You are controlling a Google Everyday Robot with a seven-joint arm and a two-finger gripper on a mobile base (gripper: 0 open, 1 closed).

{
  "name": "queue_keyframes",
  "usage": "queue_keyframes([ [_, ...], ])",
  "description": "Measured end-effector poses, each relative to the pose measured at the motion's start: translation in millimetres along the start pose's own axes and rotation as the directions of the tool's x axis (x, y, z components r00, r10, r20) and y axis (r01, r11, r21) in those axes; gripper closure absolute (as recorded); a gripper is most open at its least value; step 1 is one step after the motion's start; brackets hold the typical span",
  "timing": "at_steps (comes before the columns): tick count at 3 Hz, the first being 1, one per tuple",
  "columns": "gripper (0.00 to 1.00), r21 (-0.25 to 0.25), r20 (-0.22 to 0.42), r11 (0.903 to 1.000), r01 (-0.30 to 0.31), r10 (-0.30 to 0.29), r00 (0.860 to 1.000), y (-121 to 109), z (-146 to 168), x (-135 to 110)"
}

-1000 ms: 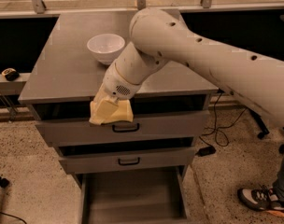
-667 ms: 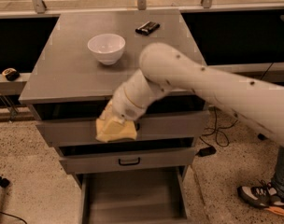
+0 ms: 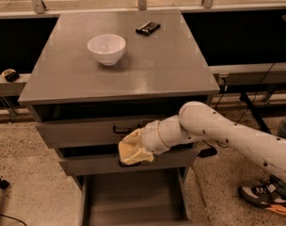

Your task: Place sponge into bottom drawer

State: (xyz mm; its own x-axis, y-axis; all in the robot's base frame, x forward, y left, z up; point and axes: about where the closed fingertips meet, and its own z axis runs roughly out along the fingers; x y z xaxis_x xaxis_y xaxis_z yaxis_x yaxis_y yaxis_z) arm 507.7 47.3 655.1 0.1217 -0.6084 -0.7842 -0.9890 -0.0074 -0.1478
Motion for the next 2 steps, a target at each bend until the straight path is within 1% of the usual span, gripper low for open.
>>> queue_keyframes([
  [1, 1.00, -0.009, -0.009, 0.9998, 0.015, -0.015, 1.000, 1, 1, -2],
  [2, 1.00, 0.045, 0.016, 0.9984, -0.033, 0.033, 0.999, -5, 9, 41],
])
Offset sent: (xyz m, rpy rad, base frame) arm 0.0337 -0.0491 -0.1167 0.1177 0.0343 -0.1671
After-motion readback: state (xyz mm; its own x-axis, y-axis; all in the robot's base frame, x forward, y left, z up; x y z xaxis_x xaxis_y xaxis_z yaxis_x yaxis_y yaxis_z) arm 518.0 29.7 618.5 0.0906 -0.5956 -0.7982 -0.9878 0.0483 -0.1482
